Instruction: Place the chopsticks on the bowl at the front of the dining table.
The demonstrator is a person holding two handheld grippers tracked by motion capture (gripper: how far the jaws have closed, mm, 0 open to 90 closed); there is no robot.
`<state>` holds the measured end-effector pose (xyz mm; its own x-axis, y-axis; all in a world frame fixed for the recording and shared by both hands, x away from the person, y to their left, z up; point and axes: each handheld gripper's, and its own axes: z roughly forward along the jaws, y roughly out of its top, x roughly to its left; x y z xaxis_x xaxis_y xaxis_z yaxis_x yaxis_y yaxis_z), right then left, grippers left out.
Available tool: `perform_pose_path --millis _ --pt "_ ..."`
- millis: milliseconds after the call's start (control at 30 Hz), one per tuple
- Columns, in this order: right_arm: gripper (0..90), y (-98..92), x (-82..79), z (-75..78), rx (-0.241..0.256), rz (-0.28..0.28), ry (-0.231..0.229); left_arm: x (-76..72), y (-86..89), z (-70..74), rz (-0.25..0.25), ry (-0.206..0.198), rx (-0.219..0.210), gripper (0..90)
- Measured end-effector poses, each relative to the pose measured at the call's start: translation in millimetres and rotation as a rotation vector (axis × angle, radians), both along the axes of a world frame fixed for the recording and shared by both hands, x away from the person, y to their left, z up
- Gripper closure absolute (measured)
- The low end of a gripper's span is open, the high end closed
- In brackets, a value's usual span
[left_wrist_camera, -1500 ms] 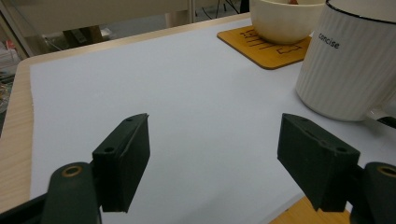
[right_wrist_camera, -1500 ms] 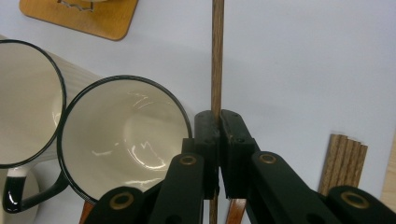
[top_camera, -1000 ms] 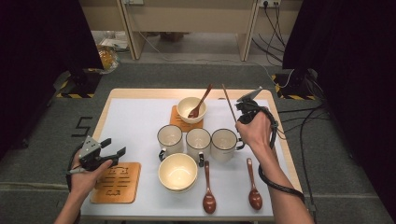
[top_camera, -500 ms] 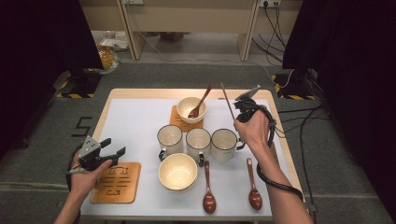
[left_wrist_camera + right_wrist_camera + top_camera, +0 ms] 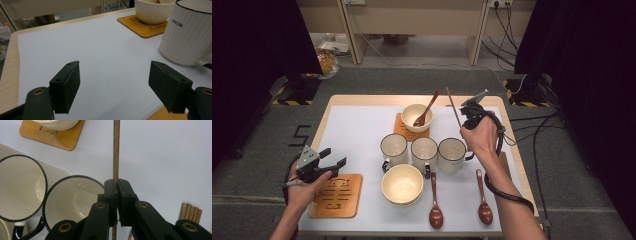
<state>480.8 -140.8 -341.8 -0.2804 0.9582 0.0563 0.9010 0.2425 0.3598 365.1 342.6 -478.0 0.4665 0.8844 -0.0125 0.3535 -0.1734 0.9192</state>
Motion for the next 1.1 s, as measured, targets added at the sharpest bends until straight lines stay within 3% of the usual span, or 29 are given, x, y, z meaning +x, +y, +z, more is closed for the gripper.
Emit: perform_pose_path --millis 1100 --pt "86.4 11.5 8.8 5.8 -0.004 0.012 -0.012 -0.3 1.7 1.1 0.005 -0.004 -0.003 25.0"
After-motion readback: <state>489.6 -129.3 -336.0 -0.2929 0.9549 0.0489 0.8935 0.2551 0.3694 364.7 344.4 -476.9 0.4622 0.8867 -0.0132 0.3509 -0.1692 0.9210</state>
